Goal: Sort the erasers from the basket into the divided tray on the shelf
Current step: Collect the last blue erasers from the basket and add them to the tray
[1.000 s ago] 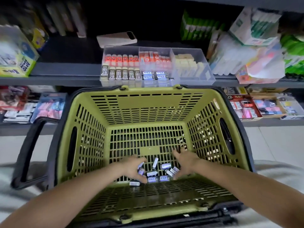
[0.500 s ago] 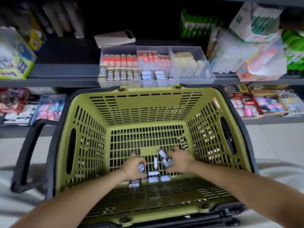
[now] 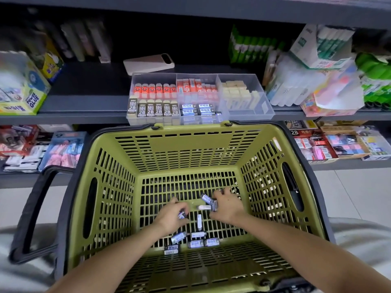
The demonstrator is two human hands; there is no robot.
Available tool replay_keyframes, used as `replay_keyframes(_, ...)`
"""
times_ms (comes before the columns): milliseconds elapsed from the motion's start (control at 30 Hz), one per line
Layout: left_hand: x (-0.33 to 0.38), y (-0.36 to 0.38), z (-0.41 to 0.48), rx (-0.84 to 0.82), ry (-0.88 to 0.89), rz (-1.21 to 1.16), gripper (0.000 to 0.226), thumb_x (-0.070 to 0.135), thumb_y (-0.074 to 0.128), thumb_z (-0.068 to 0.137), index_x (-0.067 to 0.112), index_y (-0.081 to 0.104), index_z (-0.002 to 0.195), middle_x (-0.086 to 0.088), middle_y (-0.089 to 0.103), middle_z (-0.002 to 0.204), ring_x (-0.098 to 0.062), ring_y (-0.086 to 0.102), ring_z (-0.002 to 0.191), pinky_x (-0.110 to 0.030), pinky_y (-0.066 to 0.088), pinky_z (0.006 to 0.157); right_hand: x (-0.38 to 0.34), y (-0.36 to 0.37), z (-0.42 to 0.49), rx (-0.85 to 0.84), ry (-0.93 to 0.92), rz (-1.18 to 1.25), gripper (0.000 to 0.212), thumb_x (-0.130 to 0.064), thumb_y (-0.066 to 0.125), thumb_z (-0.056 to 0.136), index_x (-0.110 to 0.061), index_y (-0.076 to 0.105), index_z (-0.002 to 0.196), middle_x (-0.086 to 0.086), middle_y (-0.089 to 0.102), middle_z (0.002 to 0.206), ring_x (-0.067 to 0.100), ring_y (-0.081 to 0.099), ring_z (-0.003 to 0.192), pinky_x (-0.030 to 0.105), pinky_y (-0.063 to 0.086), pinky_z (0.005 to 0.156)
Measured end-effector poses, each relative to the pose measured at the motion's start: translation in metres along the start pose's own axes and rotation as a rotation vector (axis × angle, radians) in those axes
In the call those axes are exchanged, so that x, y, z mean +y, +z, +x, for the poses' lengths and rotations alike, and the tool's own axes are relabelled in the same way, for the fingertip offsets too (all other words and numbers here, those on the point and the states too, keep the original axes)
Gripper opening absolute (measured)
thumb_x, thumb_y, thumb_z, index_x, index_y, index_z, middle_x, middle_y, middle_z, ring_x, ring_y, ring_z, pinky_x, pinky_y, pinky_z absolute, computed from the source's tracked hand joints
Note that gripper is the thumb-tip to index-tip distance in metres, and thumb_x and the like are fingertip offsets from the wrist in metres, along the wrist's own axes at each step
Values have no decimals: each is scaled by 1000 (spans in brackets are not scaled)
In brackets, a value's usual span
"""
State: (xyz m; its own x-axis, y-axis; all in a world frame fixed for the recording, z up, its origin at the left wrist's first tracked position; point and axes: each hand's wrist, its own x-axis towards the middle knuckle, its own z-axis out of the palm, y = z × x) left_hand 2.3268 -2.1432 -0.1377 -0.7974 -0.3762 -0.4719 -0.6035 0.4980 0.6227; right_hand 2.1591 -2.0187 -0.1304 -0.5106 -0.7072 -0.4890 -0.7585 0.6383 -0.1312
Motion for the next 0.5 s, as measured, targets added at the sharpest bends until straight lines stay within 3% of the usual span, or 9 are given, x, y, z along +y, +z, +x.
replay_keyframes(67,3,-8,6,-24,-56,-219,17,20,65,86,26,49,86,10,46,118,-13,57,97,-14,46,78,-1,3,1,45,-12,-5,49,-45,63,73,-23,47,114,6,41,118,18,51,80,26,47,60)
replay_keyframes(133,10,-19,7,-86,-182,-609,18,17,59,90,26,47,101,6,47,115,-17,60,74,-20,52,64,2,1,4,57,-39,14,44,-43,65,74,-24,51,112,2,43,116,15,51,80,25,49,60)
replay_keyframes(200,14,-26,8,-132,-324,-980,29,11,50,93,30,45,115,-11,52,110,-21,59,71,-25,52,59,5,-3,6,36,-44,58,45,-40,68,74,-25,53,114,0,45,115,13,54,82,26,55,65)
replay_keyframes(300,19,-38,11,-148,-396,-1281,33,8,47,89,16,54,120,-19,53,103,-23,58,73,-33,55,60,3,-21,6,33,-5,218,49,-37,69,73,-21,54,118,-1,47,113,12,56,78,23,52,60)
replay_keyframes(400,35,-48,11,-179,-469,-1462,34,26,55,82,10,59,111,-19,54,108,-29,63,79,-40,58,67,-14,-55,2,46,-27,487,33,-33,70,72,-22,58,101,-1,55,99,16,60,82,32,56,69)
replay_keyframes(500,57,-57,9,-266,-496,-1593,52,53,54,85,11,62,115,-21,65,111,-37,70,88,-46,57,73,-39,-93,-11,129,-145,613,26,-38,70,71,-23,56,87,-3,55,90,13,56,79,30,49,70)
